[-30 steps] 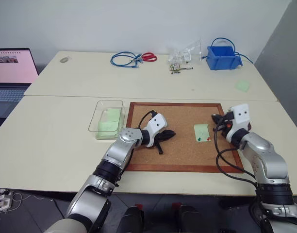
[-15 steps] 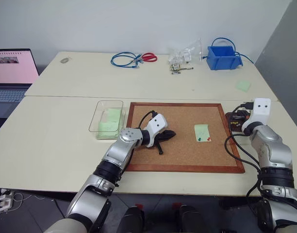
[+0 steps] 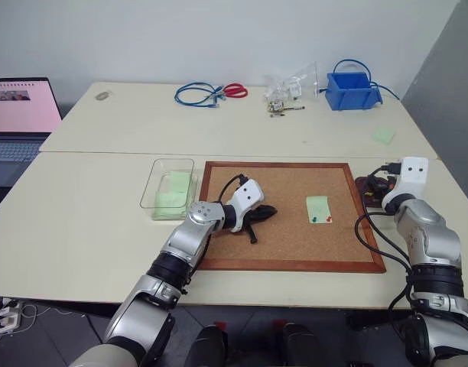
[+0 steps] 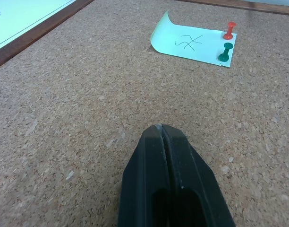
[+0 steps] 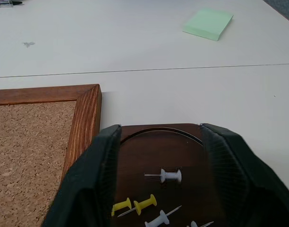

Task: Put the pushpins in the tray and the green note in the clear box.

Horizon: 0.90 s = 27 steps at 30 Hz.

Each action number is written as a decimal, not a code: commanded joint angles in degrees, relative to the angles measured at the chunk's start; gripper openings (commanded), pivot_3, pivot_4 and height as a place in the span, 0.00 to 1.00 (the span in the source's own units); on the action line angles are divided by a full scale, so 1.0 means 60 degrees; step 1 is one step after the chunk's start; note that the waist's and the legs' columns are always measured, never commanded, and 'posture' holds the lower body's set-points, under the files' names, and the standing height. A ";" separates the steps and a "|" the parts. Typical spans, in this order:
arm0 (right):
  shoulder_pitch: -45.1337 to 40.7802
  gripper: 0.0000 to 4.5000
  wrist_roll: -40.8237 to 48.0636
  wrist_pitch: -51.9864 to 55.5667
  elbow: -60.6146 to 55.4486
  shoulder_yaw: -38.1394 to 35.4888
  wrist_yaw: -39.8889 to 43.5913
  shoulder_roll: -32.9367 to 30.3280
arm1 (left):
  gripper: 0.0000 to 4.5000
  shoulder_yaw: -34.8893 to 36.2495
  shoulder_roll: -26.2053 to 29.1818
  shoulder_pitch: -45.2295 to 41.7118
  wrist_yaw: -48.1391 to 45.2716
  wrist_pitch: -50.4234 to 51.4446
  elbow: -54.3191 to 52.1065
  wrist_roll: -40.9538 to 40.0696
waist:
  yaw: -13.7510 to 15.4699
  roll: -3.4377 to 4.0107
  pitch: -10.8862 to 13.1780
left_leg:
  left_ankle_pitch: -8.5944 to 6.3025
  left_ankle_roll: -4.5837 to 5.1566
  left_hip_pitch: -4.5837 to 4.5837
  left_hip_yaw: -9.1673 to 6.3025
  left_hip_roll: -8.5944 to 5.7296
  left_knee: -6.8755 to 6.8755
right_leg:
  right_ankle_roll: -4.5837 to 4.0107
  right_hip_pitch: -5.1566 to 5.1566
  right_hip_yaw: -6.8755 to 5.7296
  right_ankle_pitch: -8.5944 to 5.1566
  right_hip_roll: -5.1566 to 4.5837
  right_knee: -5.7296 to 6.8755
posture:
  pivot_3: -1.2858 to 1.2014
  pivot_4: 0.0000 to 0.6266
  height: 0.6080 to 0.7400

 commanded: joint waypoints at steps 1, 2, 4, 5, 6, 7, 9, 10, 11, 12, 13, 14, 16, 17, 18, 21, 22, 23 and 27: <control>0.0374 0.83 -0.0220 -0.0108 -0.1126 0.0226 0.0403 -0.0464 | 0.00 -0.0240 0.0037 0.0137 -0.0028 0.0185 0.0453 0.0369 | 0.0008 0.0003 -0.0001 | 0.0000 0.0000 0.0000 0.0000 0.0000 0.0000 | 0.0000 0.0000 0.0001 0.0000 0.0000 0.0000 | 0.52 0.24 1.00; 0.0577 0.83 -0.0308 -0.0143 -0.1500 0.0455 0.0675 -0.0629 | 0.00 -0.0243 0.0031 0.0134 -0.0032 0.0182 0.0460 0.0368 | 0.0006 0.0004 -0.0002 | 0.0000 0.0000 -0.0002 -0.0001 -0.0001 0.0000 | 0.0000 0.0000 0.0000 0.0000 0.0000 -0.0002 | 0.52 0.24 1.00; 0.0902 0.83 -0.0344 -0.0195 -0.2108 0.0771 0.1159 -0.0893 | 0.00 -0.0249 0.0027 0.0131 -0.0043 0.0178 0.0466 0.0369 | 0.0002 0.0009 -0.0004 | 0.0000 0.0000 -0.0003 0.0000 -0.0001 -0.0002 | 0.0000 0.0000 0.0000 0.0000 0.0000 -0.0007 | 0.52 0.24 1.00; 0.1013 0.83 -0.0329 -0.0200 -0.2351 0.0879 0.1357 -0.0988 | 0.00 -0.0246 0.0035 0.0121 -0.0059 0.0179 0.0469 0.0365 | 0.0003 0.0015 -0.0008 | 0.0000 0.0000 -0.0002 0.0000 0.0000 -0.0003 | 0.0001 0.0001 0.0000 0.0000 0.0001 -0.0010 | 0.52 0.24 1.00; 0.1221 0.83 -0.0120 -0.0162 -0.2837 0.0972 0.1781 -0.1108 | 0.00 -0.0248 0.0045 0.0110 -0.0080 0.0182 0.0478 0.0364 | 0.0002 0.0018 -0.0010 | 0.0000 0.0001 -0.0002 0.0000 -0.0001 -0.0003 | 0.0003 0.0000 0.0000 0.0001 0.0001 -0.0013 | 0.52 0.24 1.00; 0.1370 0.83 0.0032 -0.0122 -0.3185 0.1028 0.2080 -0.1188 | 0.00 -0.0250 0.0051 0.0102 -0.0095 0.0184 0.0485 0.0363 | 0.0003 0.0021 -0.0012 | 0.0000 0.0000 0.0000 -0.0001 0.0001 -0.0003 | 0.0004 0.0005 -0.0001 0.0001 0.0003 -0.0016 | 0.52 0.24 1.00; 0.1881 0.83 0.0783 0.0213 -0.4192 0.1164 0.3160 -0.1395 | 0.00 -0.0248 0.0061 0.0076 -0.0115 0.0177 0.0527 0.0368 | 0.0004 0.0022 -0.0012 | 0.0000 0.0001 -0.0001 -0.0003 0.0003 -0.0004 | 0.0008 0.0009 -0.0003 0.0003 0.0006 -0.0026 | 0.52 0.24 1.00; 0.2046 0.83 0.1029 0.0346 -0.4483 0.1197 0.3483 -0.1461 | 0.00 -0.0245 0.0061 0.0068 -0.0121 0.0171 0.0543 0.0373 | 0.0003 0.0021 -0.0012 | 0.0000 0.0000 -0.0002 -0.0006 0.0003 -0.0005 | 0.0009 0.0011 -0.0005 0.0003 0.0006 -0.0035 | 0.52 0.24 1.00; 0.2227 0.83 0.1242 0.0471 -0.4742 0.1237 0.3768 -0.1536 | 0.00 -0.0243 0.0060 0.0062 -0.0128 0.0169 0.0552 0.0373 | 0.0004 0.0021 -0.0012 | -0.0001 0.0000 -0.0004 -0.0009 0.0005 -0.0005 | 0.0011 0.0015 -0.0008 0.0004 0.0009 -0.0041 | 0.52 0.24 1.00; 0.2411 0.83 0.1381 0.0547 -0.4923 0.1299 0.3998 -0.1601 | 0.00 -0.0245 0.0060 0.0060 -0.0139 0.0169 0.0557 0.0375 | 0.0006 0.0021 -0.0012 | -0.0001 0.0001 -0.0005 -0.0011 0.0005 -0.0005 | 0.0012 0.0016 -0.0010 0.0005 0.0008 -0.0045 | 0.52 0.24 1.00; 0.2533 0.83 0.1464 0.0606 -0.5045 0.1332 0.4144 -0.1645 | 0.00 -0.0246 0.0059 0.0058 -0.0149 0.0169 0.0561 0.0377 | 0.0006 0.0020 -0.0012 | -0.0001 0.0001 -0.0006 -0.0015 0.0005 -0.0005 | 0.0012 0.0020 -0.0013 0.0005 0.0008 -0.0048 | 0.52 0.24 1.00; 0.2777 0.83 0.1434 0.0658 -0.5172 0.1629 0.4379 -0.1728 | 0.00 -0.0250 0.0059 0.0052 -0.0159 0.0164 0.0567 0.0381 | 0.0008 0.0020 -0.0012 | -0.0001 0.0001 -0.0005 -0.0015 0.0004 -0.0005 | 0.0012 0.0021 -0.0014 0.0005 0.0008 -0.0050 | 0.52 0.24 1.00; 0.2969 0.83 0.1483 0.0868 -0.5250 0.1938 0.4494 -0.1653 | 0.00 -0.0237 0.0054 0.0011 -0.0157 0.0125 0.0628 0.0392 | 0.0008 0.0020 -0.0012 | -0.0001 0.0001 -0.0004 -0.0015 0.0005 -0.0005 | 0.0013 0.0021 -0.0014 0.0005 0.0008 -0.0051 | 0.52 0.24 1.00; 0.3012 0.83 0.1492 0.0907 -0.5232 0.2018 0.4479 -0.1572 | 0.00 -0.0232 0.0055 0.0000 -0.0162 0.0120 0.0642 0.0392 | 0.0008 0.0021 -0.0012 | -0.0001 0.0001 -0.0004 -0.0015 0.0006 -0.0005 | 0.0013 0.0020 -0.0015 0.0005 0.0009 -0.0051 | 0.52 0.24 1.00; 0.3033 0.83 0.1470 0.0882 -0.5194 0.2044 0.4454 -0.1505 | 0.00 -0.0229 0.0059 -0.0004 -0.0163 0.0117 0.0649 0.0393 | 0.0008 0.0021 -0.0013 | -0.0001 0.0001 -0.0002 -0.0015 0.0005 -0.0005 | 0.0013 0.0021 -0.0013 0.0005 0.0009 -0.0050 | 0.52 0.24 1.00; 0.3205 0.83 0.1311 0.0786 -0.5105 0.2139 0.4471 -0.1505 | 0.00 -0.0234 0.0077 0.0006 -0.0178 0.0116 0.0639 0.0397 | 0.0010 0.0020 -0.0012 | -0.0001 0.0001 -0.0002 -0.0016 0.0005 -0.0004 | 0.0014 0.0021 -0.0014 0.0006 0.0008 -0.0050 | 0.52 0.24 1.00; 0.3302 0.83 0.1292 0.0749 -0.5107 0.2156 0.4497 -0.1520 | 0.00 -0.0235 0.0092 0.0015 -0.0188 0.0119 0.0623 0.0396 | 0.0011 0.0020 -0.0012 | -0.0001 0.0001 -0.0004 -0.0016 0.0004 -0.0003 | 0.0015 0.0021 -0.0014 0.0006 0.0008 -0.0050 | 0.52 0.24 1.00; 0.3380 0.83 0.1306 0.0750 -0.5118 0.2153 0.4511 -0.1514 | 0.00 -0.0235 0.0105 0.0023 -0.0198 0.0122 0.0608 0.0395 | 0.0011 0.0019 -0.0012 | -0.0001 0.0001 -0.0006 -0.0016 0.0003 -0.0003 | 0.0016 0.0021 -0.0014 0.0006 0.0007 -0.0052 | 0.52 0.24 1.00; 0.3516 0.83 0.1204 0.0673 -0.4973 0.2208 0.4376 -0.1375 | 0.00 -0.0238 0.0130 0.0038 -0.0216 0.0117 0.0592 0.0400 | 0.0012 0.0020 -0.0013 | -0.0001 0.0001 -0.0003 -0.0017 0.0006 -0.0005 | 0.0016 0.0020 -0.0016 0.0006 0.0008 -0.0053 | 0.52 0.24 1.00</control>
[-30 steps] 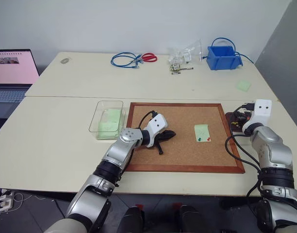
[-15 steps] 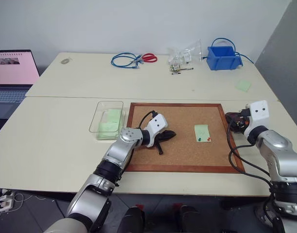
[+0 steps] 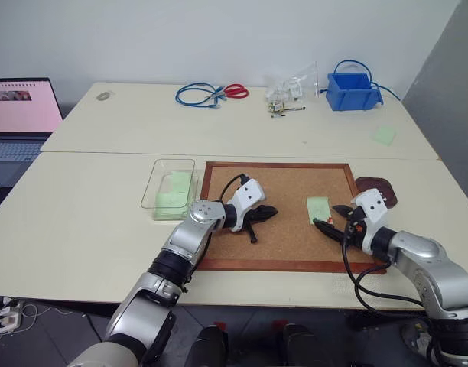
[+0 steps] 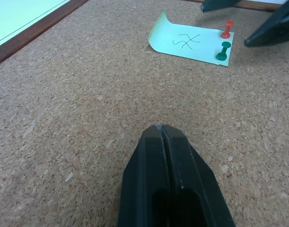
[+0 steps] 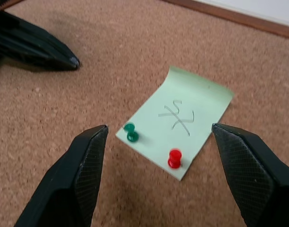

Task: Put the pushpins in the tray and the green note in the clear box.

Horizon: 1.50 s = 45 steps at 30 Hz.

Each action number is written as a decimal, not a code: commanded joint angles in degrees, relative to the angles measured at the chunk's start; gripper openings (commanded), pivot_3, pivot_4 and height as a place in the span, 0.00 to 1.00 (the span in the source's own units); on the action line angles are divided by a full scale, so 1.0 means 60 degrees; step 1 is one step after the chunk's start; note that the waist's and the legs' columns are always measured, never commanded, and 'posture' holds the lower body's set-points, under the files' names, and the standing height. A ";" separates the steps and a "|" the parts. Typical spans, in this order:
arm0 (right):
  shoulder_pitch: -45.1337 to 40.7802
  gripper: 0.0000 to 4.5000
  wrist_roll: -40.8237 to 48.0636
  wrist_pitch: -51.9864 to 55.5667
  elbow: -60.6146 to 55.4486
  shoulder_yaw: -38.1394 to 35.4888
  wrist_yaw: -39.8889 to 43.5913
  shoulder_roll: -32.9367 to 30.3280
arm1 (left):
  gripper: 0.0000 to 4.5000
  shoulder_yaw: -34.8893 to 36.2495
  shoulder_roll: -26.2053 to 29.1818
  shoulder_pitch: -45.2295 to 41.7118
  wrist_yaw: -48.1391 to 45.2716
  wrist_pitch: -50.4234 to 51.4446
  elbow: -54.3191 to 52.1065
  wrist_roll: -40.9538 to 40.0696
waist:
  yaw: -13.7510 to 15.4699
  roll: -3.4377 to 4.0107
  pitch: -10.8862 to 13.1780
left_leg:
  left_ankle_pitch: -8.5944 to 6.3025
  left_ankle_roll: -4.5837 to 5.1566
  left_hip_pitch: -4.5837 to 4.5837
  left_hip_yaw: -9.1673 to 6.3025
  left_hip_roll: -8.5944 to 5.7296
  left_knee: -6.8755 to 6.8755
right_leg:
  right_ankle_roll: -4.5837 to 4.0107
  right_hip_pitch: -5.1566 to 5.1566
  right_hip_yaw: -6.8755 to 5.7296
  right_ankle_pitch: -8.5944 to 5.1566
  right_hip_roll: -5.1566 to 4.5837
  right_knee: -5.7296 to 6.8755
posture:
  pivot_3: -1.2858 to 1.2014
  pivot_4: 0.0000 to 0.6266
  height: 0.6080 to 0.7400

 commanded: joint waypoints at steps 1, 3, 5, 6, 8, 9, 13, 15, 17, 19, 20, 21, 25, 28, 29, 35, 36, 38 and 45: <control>0.0034 0.83 -0.0070 -0.0271 -0.0070 -0.0061 -0.0025 0.0080 | 0.00 -0.0229 0.0121 0.0215 -0.0022 0.0154 0.0344 0.0394 | -0.0001 0.0000 0.0000 | 0.0000 0.0000 0.0000 0.0000 0.0000 0.0000 | 0.0000 0.0000 0.0000 0.0000 0.0000 0.0000 | 0.52 0.24 1.00; 0.0027 0.79 -0.0077 -0.0297 0.0009 -0.0095 -0.0063 0.0159 | 0.00 -0.0235 0.0116 0.0228 -0.0030 0.0153 0.0321 0.0389 | 0.0000 0.0000 0.0000 | 0.0000 0.0000 0.0000 0.0002 -0.0001 0.0001 | 0.0001 0.0000 0.0002 0.0000 0.0000 0.0000 | 0.52 0.24 1.00; 0.0008 0.73 -0.0087 -0.0298 0.0060 -0.0139 -0.0071 0.0210 | 0.00 -0.0233 0.0107 0.0224 -0.0035 0.0143 0.0324 0.0391 | 0.0000 0.0000 0.0000 | 0.0000 0.0000 0.0000 0.0000 -0.0001 0.0001 | 0.0001 0.0001 0.0000 0.0000 0.0000 0.0000 | 0.52 0.24 1.00; -0.0002 0.66 -0.0096 -0.0301 0.0087 -0.0159 -0.0075 0.0227 | 0.00 -0.0231 0.0102 0.0221 -0.0036 0.0137 0.0328 0.0392 | 0.0000 0.0000 0.0000 | 0.0000 0.0000 0.0000 0.0000 -0.0001 0.0001 | 0.0001 0.0001 0.0000 0.0000 0.0000 0.0000 | 0.52 0.24 1.00; -0.0013 0.61 -0.0107 -0.0315 0.0119 -0.0180 -0.0071 0.0248 | 0.00 -0.0229 0.0092 0.0213 -0.0036 0.0128 0.0338 0.0391 | -0.0001 0.0000 0.0000 | 0.0000 0.0000 0.0000 0.0000 -0.0001 0.0001 | 0.0001 0.0000 0.0000 0.0000 0.0000 0.0000 | 0.52 0.24 1.00; -0.0021 0.57 -0.0111 -0.0326 0.0134 -0.0188 -0.0072 0.0258 | 0.00 -0.0229 0.0089 0.0210 -0.0036 0.0124 0.0344 0.0390 | 0.0000 0.0000 0.0000 | 0.0000 0.0000 0.0000 0.0000 -0.0001 0.0001 | 0.0001 0.0001 0.0001 0.0000 0.0000 0.0000 | 0.52 0.24 1.00; -0.0051 0.38 -0.0130 -0.0367 0.0178 -0.0228 -0.0079 0.0272 | 0.00 -0.0242 0.0068 0.0221 -0.0019 0.0129 0.0326 0.0398 | -0.0001 0.0000 0.0000 | 0.0000 0.0000 0.0000 0.0000 -0.0001 0.0001 | 0.0001 0.0001 0.0000 0.0000 0.0000 0.0000 | 0.52 0.24 1.00; -0.0084 0.31 -0.0142 -0.0386 0.0216 -0.0233 -0.0107 0.0295 | 0.00 -0.0243 0.0060 0.0217 -0.0017 0.0122 0.0344 0.0398 | 0.0000 0.0000 0.0000 | 0.0000 0.0000 0.0000 0.0000 -0.0001 0.0001 | 0.0001 0.0001 0.0000 0.0000 0.0000 0.0000 | 0.52 0.24 1.00; -0.0101 0.22 -0.0148 -0.0400 0.0242 -0.0233 -0.0123 0.0311 | 0.00 -0.0239 0.0052 0.0209 -0.0015 0.0120 0.0360 0.0394 | -0.0001 0.0000 0.0000 | 0.0000 0.0000 0.0000 0.0000 -0.0001 0.0001 | 0.0001 0.0001 0.0000 0.0000 0.0000 0.0000 | 0.52 0.24 1.00; -0.0115 0.13 -0.0162 -0.0426 0.0278 -0.0237 -0.0133 0.0321 | 0.00 -0.0239 0.0037 0.0195 -0.0006 0.0121 0.0381 0.0396 | -0.0001 0.0000 0.0000 | 0.0000 0.0000 -0.0001 0.0000 -0.0001 0.0001 | 0.0001 0.0000 0.0000 0.0000 0.0000 0.0000 | 0.52 0.24 1.00; -0.0122 0.08 -0.0165 -0.0438 0.0290 -0.0241 -0.0140 0.0321 | 0.00 -0.0240 0.0029 0.0190 -0.0004 0.0127 0.0382 0.0395 | -0.0001 0.0000 0.0000 | 0.0000 0.0000 0.0000 0.0000 -0.0001 0.0001 | 0.0001 0.0001 0.0001 0.0000 0.0000 0.0000 | 0.52 0.24 1.00; -0.0142 0.03 -0.0157 -0.0445 0.0302 -0.0251 -0.0160 0.0325 | 0.00 -0.0241 0.0024 0.0187 -0.0004 0.0133 0.0381 0.0393 | -0.0001 0.0000 0.0000 | 0.0000 0.0000 0.0000 0.0000 -0.0001 0.0001 | 0.0000 0.0001 0.0000 0.0000 0.0000 0.0000 | 0.52 0.24 1.00; -0.0149 0.01 -0.0177 -0.0522 0.0279 -0.0281 -0.0224 0.0314 | 0.00 -0.0252 0.0025 0.0215 -0.0007 0.0143 0.0346 0.0394 | -0.0001 0.0000 0.0000 | 0.0000 0.0000 0.0000 -0.0001 -0.0001 0.0001 | 0.0001 0.0001 0.0000 0.0000 0.0000 0.0000 | 0.52 0.24 1.00; -0.0129 0.01 -0.0229 -0.0607 0.0154 -0.0303 -0.0272 0.0287 | 0.00 -0.0252 0.0016 0.0231 -0.0007 0.0152 0.0322 0.0383 | -0.0001 0.0000 0.0000 | 0.0000 0.0000 0.0000 0.0000 -0.0001 0.0001 | 0.0001 0.0001 0.0001 0.0000 0.0000 0.0000 | 0.52 0.24 1.00; -0.0151 0.01 -0.0196 -0.0606 0.0052 -0.0368 -0.0326 0.0309 | 0.00 -0.0252 0.0013 0.0229 -0.0012 0.0161 0.0321 0.0379 | -0.0001 0.0000 0.0000 | 0.0000 0.0000 0.0000 0.0000 -0.0001 0.0001 | 0.0001 0.0001 0.0000 0.0000 0.0000 0.0000 | 0.52 0.24 1.00; -0.0153 0.01 0.0193 -0.0449 -0.0730 -0.0729 -0.0326 0.0266 | 0.00 -0.0237 0.0063 0.0263 -0.0046 0.0192 0.0274 0.0364 | 0.0000 0.0001 0.0001 | 0.0000 0.0000 -0.0004 0.0000 -0.0002 0.0001 | 0.0001 -0.0004 0.0002 0.0000 0.0000 0.0001 | 0.52 0.24 1.00; -0.0146 0.01 0.0227 -0.0377 -0.0822 -0.0756 -0.0337 0.0260 | 0.00 -0.0234 0.0074 0.0277 -0.0049 0.0203 0.0259 0.0361 | 0.0000 0.0001 0.0001 | 0.0000 0.0000 -0.0004 0.0000 -0.0001 0.0001 | 0.0001 -0.0004 0.0002 0.0000 0.0000 0.0001 | 0.52 0.24 1.00; -0.0113 0.01 0.0304 -0.0235 -0.0981 -0.0793 -0.0337 0.0272 | 0.00 -0.0236 0.0091 0.0304 -0.0059 0.0209 0.0243 0.0362 | 0.0001 -0.0001 -0.0001 | 0.0000 0.0000 -0.0003 0.0000 -0.0001 0.0001 | 0.0001 -0.0002 0.0002 0.0000 0.0000 0.0002 | 0.52 0.24 1.00; 0.0067 0.01 0.0421 -0.0022 -0.1195 -0.0857 -0.0312 0.0248 | 0.00 -0.0268 0.0055 0.0262 -0.0094 0.0228 0.0288 0.0370 | 0.0001 -0.0002 -0.0002 | 0.0000 0.0000 -0.0003 -0.0002 -0.0001 0.0000 | 0.0001 0.0000 -0.0002 0.0000 0.0000 -0.0001 | 0.52 0.24 1.00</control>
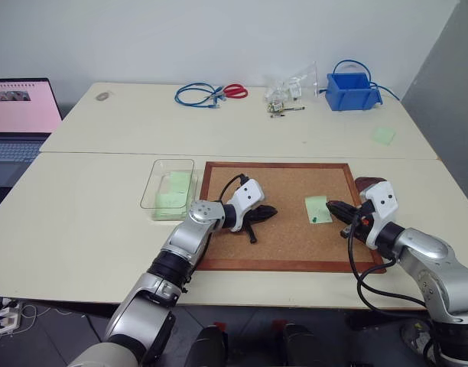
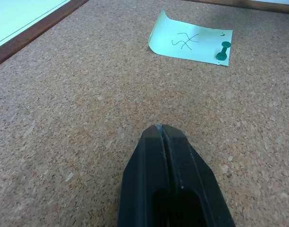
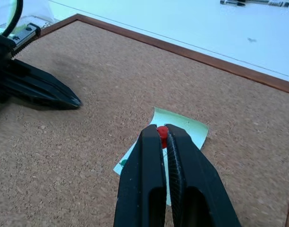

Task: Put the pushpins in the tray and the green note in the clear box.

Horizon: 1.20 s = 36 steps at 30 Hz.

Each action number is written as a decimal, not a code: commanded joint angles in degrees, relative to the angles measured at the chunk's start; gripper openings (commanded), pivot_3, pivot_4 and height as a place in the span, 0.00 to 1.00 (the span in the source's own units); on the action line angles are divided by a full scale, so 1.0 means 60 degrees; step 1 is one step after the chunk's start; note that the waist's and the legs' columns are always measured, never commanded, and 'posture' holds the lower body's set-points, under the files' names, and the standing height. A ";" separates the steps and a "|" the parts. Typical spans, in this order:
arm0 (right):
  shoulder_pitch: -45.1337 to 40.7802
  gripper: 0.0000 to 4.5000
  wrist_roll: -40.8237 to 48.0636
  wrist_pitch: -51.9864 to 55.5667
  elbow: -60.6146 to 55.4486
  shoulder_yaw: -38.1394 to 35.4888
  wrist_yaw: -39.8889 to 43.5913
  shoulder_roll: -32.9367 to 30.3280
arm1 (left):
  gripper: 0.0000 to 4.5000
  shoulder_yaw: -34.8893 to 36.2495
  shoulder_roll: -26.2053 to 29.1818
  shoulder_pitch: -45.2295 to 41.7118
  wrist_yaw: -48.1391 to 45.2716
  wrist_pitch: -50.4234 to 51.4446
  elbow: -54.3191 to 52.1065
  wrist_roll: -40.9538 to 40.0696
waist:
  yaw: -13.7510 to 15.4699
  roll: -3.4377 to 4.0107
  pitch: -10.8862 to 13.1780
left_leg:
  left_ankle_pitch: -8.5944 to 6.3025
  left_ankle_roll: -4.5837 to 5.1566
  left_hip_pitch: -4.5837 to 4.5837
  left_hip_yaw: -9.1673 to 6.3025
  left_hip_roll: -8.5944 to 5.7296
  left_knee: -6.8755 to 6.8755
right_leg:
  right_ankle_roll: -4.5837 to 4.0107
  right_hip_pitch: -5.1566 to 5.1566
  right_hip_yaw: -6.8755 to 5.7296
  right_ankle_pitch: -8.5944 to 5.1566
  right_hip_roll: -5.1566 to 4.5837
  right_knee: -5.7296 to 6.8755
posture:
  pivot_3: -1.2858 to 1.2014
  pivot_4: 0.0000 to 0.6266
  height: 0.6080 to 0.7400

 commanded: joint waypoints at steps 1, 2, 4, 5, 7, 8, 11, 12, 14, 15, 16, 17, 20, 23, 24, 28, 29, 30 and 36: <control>-0.0046 0.01 0.0161 0.0057 -0.0295 -0.0340 -0.0147 -0.0038 | 0.00 -0.0266 0.0038 0.0184 -0.0075 0.0221 0.0391 0.0346 | 0.0000 0.0001 0.0000 | 0.0000 0.0000 0.0000 0.0000 0.0000 0.0000 | 0.0000 -0.0001 0.0001 0.0000 0.0000 0.0000 | 0.52 0.24 1.00; -0.0078 0.01 0.0144 0.0070 -0.0247 -0.0421 -0.0237 -0.0011 | 0.00 -0.0266 0.0031 0.0170 -0.0077 0.0216 0.0403 0.0346 | 0.0001 0.0000 0.0000 | 0.0000 0.0000 0.0001 0.0001 0.0000 0.0000 | 0.0000 0.0000 0.0002 0.0000 0.0000 0.0000 | 0.52 0.24 1.00; -0.0248 0.01 -0.0035 0.0124 -0.0005 -0.0610 -0.0652 0.0068 | 0.00 -0.0271 0.0023 0.0159 -0.0101 0.0211 0.0409 0.0339 | 0.0001 0.0000 0.0000 | 0.0000 0.0000 0.0001 0.0001 0.0000 0.0000 | 0.0000 0.0000 0.0001 0.0000 0.0000 0.0000 | 0.52 0.24 1.00; -0.0461 0.01 -0.0310 0.0062 0.0331 -0.0778 -0.1137 0.0145 | 0.00 -0.0278 0.0021 0.0156 -0.0123 0.0203 0.0414 0.0336 | 0.0001 0.0000 0.0000 | 0.0000 0.0000 0.0000 0.0000 0.0000 0.0000 | 0.0000 0.0000 0.0001 0.0000 0.0000 0.0000 | 0.52 0.24 1.00; -0.0791 0.01 -0.0657 -0.0006 0.0835 -0.1029 -0.1861 0.0256 | 0.00 -0.0283 0.0017 0.0149 -0.0153 0.0191 0.0426 0.0335 | 0.0002 0.0001 0.0000 | 0.0000 0.0000 0.0002 0.0002 0.0000 0.0001 | 0.0000 0.0000 0.0003 0.0000 -0.0001 0.0000 | 0.52 0.24 1.00; -0.0941 0.01 -0.0768 -0.0009 0.1064 -0.1132 -0.2116 0.0287 | 0.00 -0.0283 0.0015 0.0145 -0.0161 0.0186 0.0432 0.0338 | 0.0004 0.0002 -0.0001 | 0.0000 0.0000 0.0001 0.0003 -0.0001 0.0001 | 0.0002 0.0000 0.0003 0.0002 -0.0001 0.0000 | 0.52 0.24 1.00; -0.1429 0.01 -0.0927 0.0136 0.1744 -0.1417 -0.2677 0.0370 | 0.00 -0.0279 0.0007 0.0133 -0.0184 0.0182 0.0449 0.0348 | 0.0005 0.0003 -0.0001 | 0.0000 0.0000 0.0000 0.0001 -0.0001 -0.0003 | 0.0001 -0.0001 0.0001 0.0001 -0.0002 0.0000 | 0.52 0.24 1.00; -0.1683 0.01 -0.1009 0.0180 0.2094 -0.1480 -0.2857 0.0361 | 0.00 -0.0281 -0.0003 0.0114 -0.0190 0.0176 0.0469 0.0357 | 0.0002 0.0002 -0.0001 | 0.0000 0.0000 -0.0001 0.0003 -0.0003 -0.0008 | 0.0001 -0.0004 0.0003 0.0002 -0.0002 -0.0002 | 0.52 0.24 1.00; -0.2047 0.01 -0.1034 0.0204 0.2564 -0.1525 -0.2999 0.0361 | 0.00 -0.0278 -0.0023 0.0084 -0.0204 0.0178 0.0494 0.0360 | 0.0002 0.0009 -0.0003 | 0.0000 0.0000 0.0001 0.0007 -0.0003 -0.0007 | 0.0001 -0.0004 0.0008 0.0002 -0.0003 0.0000 | 0.52 0.24 1.00; -0.2194 0.01 -0.1021 0.0202 0.2752 -0.1527 -0.3016 0.0369 | 0.00 -0.0276 -0.0032 0.0077 -0.0212 0.0178 0.0501 0.0359 | 0.0001 0.0010 -0.0004 | 0.0001 0.0000 0.0002 0.0009 -0.0007 -0.0006 | 0.0001 -0.0004 0.0011 0.0002 -0.0007 0.0002 | 0.52 0.24 1.00; -0.2319 0.01 -0.1033 0.0193 0.2930 -0.1536 -0.3054 0.0384 | 0.00 -0.0273 -0.0043 0.0066 -0.0217 0.0171 0.0519 0.0361 | -0.0002 0.0010 -0.0005 | 0.0000 0.0000 0.0002 0.0010 -0.0006 -0.0006 | 0.0001 -0.0003 0.0010 0.0002 -0.0006 0.0002 | 0.52 0.24 1.00; -0.2440 0.01 -0.1052 0.0175 0.3123 -0.1556 -0.3107 0.0400 | 0.00 -0.0271 -0.0054 0.0062 -0.0222 0.0175 0.0526 0.0360 | -0.0003 0.0012 -0.0005 | 0.0000 0.0000 0.0002 0.0010 -0.0004 -0.0006 | 0.0001 -0.0004 0.0010 0.0002 -0.0005 0.0001 | 0.52 0.24 1.00; -0.2753 0.01 -0.1154 -0.0137 0.3856 -0.1540 -0.3108 0.0413 | 0.00 -0.0267 -0.0077 0.0093 -0.0226 0.0231 0.0447 0.0339 | 0.0004 0.0014 -0.0007 | 0.0000 0.0000 0.0001 0.0010 -0.0005 -0.0007 | 0.0001 -0.0004 0.0009 0.0002 -0.0005 0.0001 | 0.52 0.24 1.00; -0.2853 0.12 -0.1229 -0.0323 0.4177 -0.1474 -0.3065 0.0375 | 0.00 -0.0252 -0.0048 0.0148 -0.0227 0.0241 0.0395 0.0342 | 0.0008 0.0014 -0.0007 | 0.0000 0.0000 0.0000 0.0013 -0.0007 -0.0006 | 0.0001 -0.0003 0.0013 0.0002 -0.0006 -0.0002 | 0.52 0.24 1.00; -0.2871 0.13 -0.1239 -0.0346 0.4231 -0.1472 -0.3061 0.0373 | 0.00 -0.0246 -0.0029 0.0173 -0.0229 0.0246 0.0371 0.0342 | 0.0008 0.0014 -0.0007 | 0.0000 0.0000 -0.0001 0.0013 -0.0008 -0.0006 | 0.0000 -0.0004 0.0012 0.0002 -0.0007 -0.0001 | 0.52 0.24 1.00; -0.2898 0.33 -0.1323 -0.0486 0.4424 -0.1426 -0.3067 0.0317 | 0.00 -0.0218 0.0030 0.0227 -0.0225 0.0284 0.0315 0.0337 | -0.0005 0.0016 -0.0008 | 0.0000 0.0000 0.0000 0.0014 -0.0006 -0.0007 | 0.0001 -0.0005 0.0014 0.0002 -0.0007 -0.0001 | 0.52 0.24 1.00; -0.2890 0.37 -0.1329 -0.0512 0.4448 -0.1426 -0.3070 0.0311 | 0.00 -0.0215 0.0035 0.0237 -0.0226 0.0296 0.0295 0.0335 | -0.0007 0.0016 -0.0008 | 0.0000 0.0000 0.0001 0.0014 -0.0006 -0.0007 | 0.0000 -0.0005 0.0014 0.0002 -0.0007 -0.0001 | 0.52 0.24 1.00; -0.2898 0.42 -0.1337 -0.0540 0.4486 -0.1422 -0.3072 0.0310 | 0.00 -0.0211 0.0036 0.0229 -0.0226 0.0296 0.0306 0.0336 | -0.0008 0.0016 -0.0008 | 0.0000 0.0000 0.0001 0.0015 -0.0006 -0.0007 | 0.0001 -0.0005 0.0014 0.0002 -0.0007 -0.0001 | 0.52 0.24 1.00; -0.2889 0.68 -0.1356 -0.0594 0.4507 -0.1442 -0.3059 0.0313 | 0.00 -0.0225 0.0017 0.0223 -0.0233 0.0325 0.0270 0.0333 | -0.0008 0.0017 -0.0009 | 0.0000 0.0000 0.0001 0.0014 -0.0005 -0.0008 | 0.0000 -0.0005 0.0014 0.0002 -0.0006 0.0000 | 0.52 0.24 1.00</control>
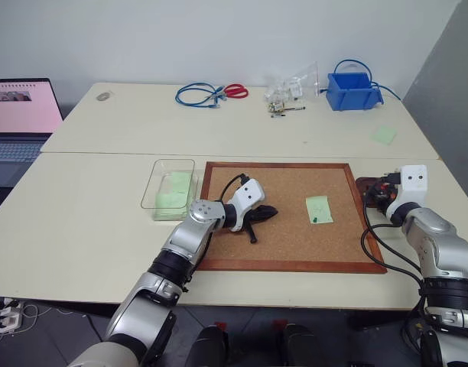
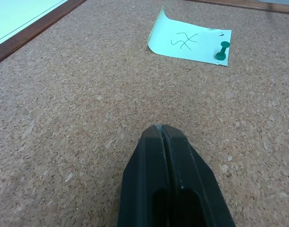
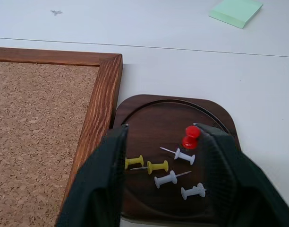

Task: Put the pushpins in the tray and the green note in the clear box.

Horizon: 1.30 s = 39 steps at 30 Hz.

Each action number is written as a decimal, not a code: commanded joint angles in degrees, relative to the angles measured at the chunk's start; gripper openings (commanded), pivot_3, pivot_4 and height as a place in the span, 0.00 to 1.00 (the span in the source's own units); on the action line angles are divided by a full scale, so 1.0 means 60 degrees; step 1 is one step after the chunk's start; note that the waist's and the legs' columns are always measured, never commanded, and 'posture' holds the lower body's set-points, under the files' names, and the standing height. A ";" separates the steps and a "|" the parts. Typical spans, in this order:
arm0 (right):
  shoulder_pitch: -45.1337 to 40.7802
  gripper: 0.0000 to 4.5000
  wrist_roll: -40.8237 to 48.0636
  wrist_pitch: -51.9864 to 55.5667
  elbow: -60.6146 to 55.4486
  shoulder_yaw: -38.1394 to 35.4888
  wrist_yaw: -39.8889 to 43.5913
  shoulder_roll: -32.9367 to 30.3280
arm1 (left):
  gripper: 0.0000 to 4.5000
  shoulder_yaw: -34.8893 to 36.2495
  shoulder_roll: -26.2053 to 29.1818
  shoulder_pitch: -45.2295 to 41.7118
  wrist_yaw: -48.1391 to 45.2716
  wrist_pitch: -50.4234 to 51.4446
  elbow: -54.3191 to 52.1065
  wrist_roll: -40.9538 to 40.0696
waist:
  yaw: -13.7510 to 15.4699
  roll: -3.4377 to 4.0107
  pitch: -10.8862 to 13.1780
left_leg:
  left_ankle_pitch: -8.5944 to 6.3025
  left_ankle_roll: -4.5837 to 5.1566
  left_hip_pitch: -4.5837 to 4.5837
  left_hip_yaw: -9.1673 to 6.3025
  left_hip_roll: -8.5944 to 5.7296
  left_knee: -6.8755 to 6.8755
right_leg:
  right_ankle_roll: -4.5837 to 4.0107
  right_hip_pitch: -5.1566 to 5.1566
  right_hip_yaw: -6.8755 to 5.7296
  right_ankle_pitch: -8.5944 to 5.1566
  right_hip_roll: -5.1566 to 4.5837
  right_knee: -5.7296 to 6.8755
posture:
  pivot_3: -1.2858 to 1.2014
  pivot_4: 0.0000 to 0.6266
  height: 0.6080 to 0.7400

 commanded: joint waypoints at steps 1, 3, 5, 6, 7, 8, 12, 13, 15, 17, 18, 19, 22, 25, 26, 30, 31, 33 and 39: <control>-0.0222 0.72 -0.0077 -0.0268 -0.0139 -0.0166 0.0001 -0.0145 | 0.00 -0.0274 0.0056 0.0253 -0.0078 0.0269 0.0252 0.0302 | 0.0000 0.0000 0.0000 | 0.0000 0.0000 0.0000 0.0000 0.0000 0.0000 | 0.0000 0.0000 0.0000 0.0000 0.0000 0.0000 | 0.52 0.24 1.00; -0.0224 0.80 -0.0078 -0.0268 -0.0127 -0.0176 -0.0007 -0.0147 | 0.00 -0.0285 0.0044 0.0236 -0.0091 0.0253 0.0273 0.0305 | 0.0000 0.0000 0.0000 | 0.0000 0.0000 0.0000 0.0000 0.0000 0.0000 | 0.0000 0.0000 0.0000 0.0000 0.0000 0.0000 | 0.52 0.24 1.00; -0.0223 0.86 -0.0030 -0.0203 -0.0136 -0.0218 -0.0012 -0.0118 | 0.00 -0.0293 0.0035 0.0224 -0.0100 0.0241 0.0281 0.0306 | 0.0000 0.0000 0.0000 | 0.0000 0.0000 0.0000 0.0000 0.0000 0.0000 | 0.0000 0.0000 0.0000 0.0000 0.0000 0.0000 | 0.52 0.24 1.00; -0.0228 0.91 0.0016 -0.0148 -0.0135 -0.0251 -0.0008 -0.0090 | 0.00 -0.0296 0.0030 0.0219 -0.0104 0.0236 0.0285 0.0307 | 0.0000 0.0000 0.0000 | 0.0000 0.0000 0.0000 0.0000 0.0000 0.0000 | 0.0000 0.0000 0.0000 0.0000 0.0000 0.0000 | 0.52 0.24 1.00; -0.0236 0.94 0.0070 -0.0091 -0.0129 -0.0284 -0.0001 -0.0062 | 0.00 -0.0299 0.0026 0.0215 -0.0106 0.0233 0.0288 0.0308 | 0.0001 0.0000 0.0000 | 0.0000 0.0000 0.0000 0.0000 0.0000 0.0000 | 0.0000 0.0000 0.0000 0.0000 0.0000 0.0000 | 0.52 0.24 1.00; -0.0245 1.00 0.0117 -0.0044 -0.0119 -0.0315 -0.0004 -0.0034 | 0.00 -0.0303 0.0020 0.0211 -0.0109 0.0232 0.0288 0.0308 | 0.0000 0.0000 0.0000 | 0.0000 0.0000 0.0000 0.0000 0.0000 0.0000 | 0.0000 0.0000 0.0000 0.0000 0.0000 0.0000 | 0.52 0.24 1.00; -0.0288 1.00 0.0118 -0.0073 -0.0067 -0.0274 -0.0025 -0.0049 | 0.00 -0.0306 0.0009 0.0191 -0.0119 0.0227 0.0311 0.0309 | -0.0001 0.0000 0.0000 | 0.0000 0.0000 0.0000 0.0000 0.0000 0.0000 | 0.0000 0.0000 0.0000 0.0000 0.0000 0.0000 | 0.52 0.24 1.00; -0.0297 1.00 0.0116 -0.0083 -0.0070 -0.0257 -0.0023 -0.0061 | 0.00 -0.0303 0.0009 0.0188 -0.0119 0.0225 0.0319 0.0309 | 0.0000 0.0000 0.0000 | 0.0000 0.0000 0.0000 0.0000 0.0000 0.0000 | 0.0000 0.0000 0.0000 0.0000 0.0000 0.0000 | 0.52 0.24 1.00; -0.0253 1.00 0.0098 -0.0146 -0.0201 -0.0203 0.0054 -0.0120 | 0.00 -0.0301 0.0020 0.0207 -0.0115 0.0228 0.0305 0.0314 | 0.0000 0.0000 0.0000 | 0.0000 0.0000 0.0000 0.0000 0.0000 0.0000 | 0.0000 0.0000 0.0000 0.0000 0.0000 0.0000 | 0.52 0.24 1.00; 0.0050 1.00 -0.0038 -0.0410 -0.0717 0.0125 0.0535 -0.0394 | 0.00 -0.0296 0.0036 0.0253 -0.0112 0.0249 0.0247 0.0307 | 0.0000 0.0000 0.0000 | 0.0000 0.0000 0.0000 -0.0001 0.0000 0.0000 | 0.0000 0.0000 0.0000 0.0000 0.0000 0.0000 | 0.52 0.24 1.00; 0.0185 1.00 -0.0095 -0.0536 -0.0924 0.0265 0.0752 -0.0511 | 0.00 -0.0297 0.0038 0.0273 -0.0109 0.0257 0.0221 0.0304 | 0.0007 0.0001 0.0000 | 0.0000 0.0000 -0.0001 0.0000 0.0000 0.0000 | 0.0000 0.0000 0.0000 0.0000 0.0000 0.0000 | 0.52 0.24 1.00; 0.0384 1.00 0.0134 -0.0506 -0.1346 0.0336 0.1191 -0.0599 | 0.00 -0.0298 0.0041 0.0292 -0.0104 0.0266 0.0201 0.0305 | 0.0004 0.0001 0.0000 | 0.0000 0.0000 -0.0002 -0.0001 -0.0001 0.0000 | 0.0000 -0.0003 0.0000 0.0000 0.0000 0.0000 | 0.52 0.24 1.00; 0.0927 1.00 0.0883 -0.0456 -0.2493 0.0447 0.2401 -0.0824 | 0.00 -0.0293 0.0040 0.0312 -0.0097 0.0284 0.0182 0.0304 | 0.0000 0.0003 0.0000 | -0.0001 0.0001 -0.0003 0.0000 0.0001 -0.0003 | 0.0000 -0.0002 -0.0001 0.0000 0.0001 -0.0005 | 0.52 0.24 1.00; 0.1765 1.00 0.1408 -0.0436 -0.3788 0.0986 0.3748 -0.1145 | 0.00 -0.0281 0.0038 0.0296 -0.0107 0.0290 0.0201 0.0295 | 0.0001 0.0003 -0.0001 | -0.0001 0.0001 -0.0005 -0.0004 0.0000 -0.0002 | 0.0001 -0.0001 -0.0003 -0.0001 0.0002 -0.0003 | 0.52 0.24 1.00; 0.1916 1.00 0.1408 -0.0453 -0.3964 0.1162 0.3891 -0.1158 | 0.00 -0.0276 0.0038 0.0289 -0.0111 0.0287 0.0214 0.0295 | 0.0000 0.0002 -0.0002 | -0.0001 0.0001 -0.0004 -0.0005 0.0000 -0.0002 | 0.0001 0.0000 -0.0003 -0.0001 0.0002 -0.0003 | 0.52 0.24 1.00; 0.2114 1.00 0.1232 -0.0602 -0.4138 0.1608 0.3999 -0.1041 | 0.00 -0.0259 0.0016 0.0239 -0.0109 0.0286 0.0270 0.0291 | 0.0002 0.0002 -0.0002 | -0.0001 0.0001 0.0000 -0.0007 0.0002 0.0003 | 0.0002 0.0006 -0.0006 -0.0001 0.0004 -0.0006 | 0.52 0.24 1.00; 0.2097 1.00 0.1218 -0.0625 -0.4121 0.1695 0.3979 -0.0964 | 0.00 -0.0248 0.0008 0.0202 -0.0110 0.0282 0.0311 0.0291 | 0.0004 0.0002 -0.0002 | -0.0001 0.0001 0.0000 -0.0006 0.0002 0.0004 | 0.0002 0.0006 -0.0005 -0.0001 0.0004 -0.0006 | 0.52 0.24 1.00; 0.1999 1.00 0.1080 -0.0731 -0.3925 0.1912 0.3874 -0.0776 | 0.00 -0.0220 0.0000 0.0101 -0.0119 0.0258 0.0433 0.0293 | 0.0005 0.0001 -0.0002 | -0.0001 0.0001 -0.0001 -0.0008 0.0001 0.0003 | 0.0003 0.0005 -0.0007 -0.0001 0.0004 -0.0007 | 0.52 0.24 1.00; 0.1980 1.00 0.0919 -0.0831 -0.3556 0.2147 0.3987 -0.0628 | 0.00 -0.0190 0.0010 -0.0078 -0.0172 0.0168 0.0645 0.0325 | 0.0009 0.0001 -0.0001 | -0.0001 0.0001 -0.0003 -0.0009 -0.0002 0.0007 | 0.0003 0.0005 -0.0008 -0.0001 0.0002 -0.0007 | 0.52 0.24 1.00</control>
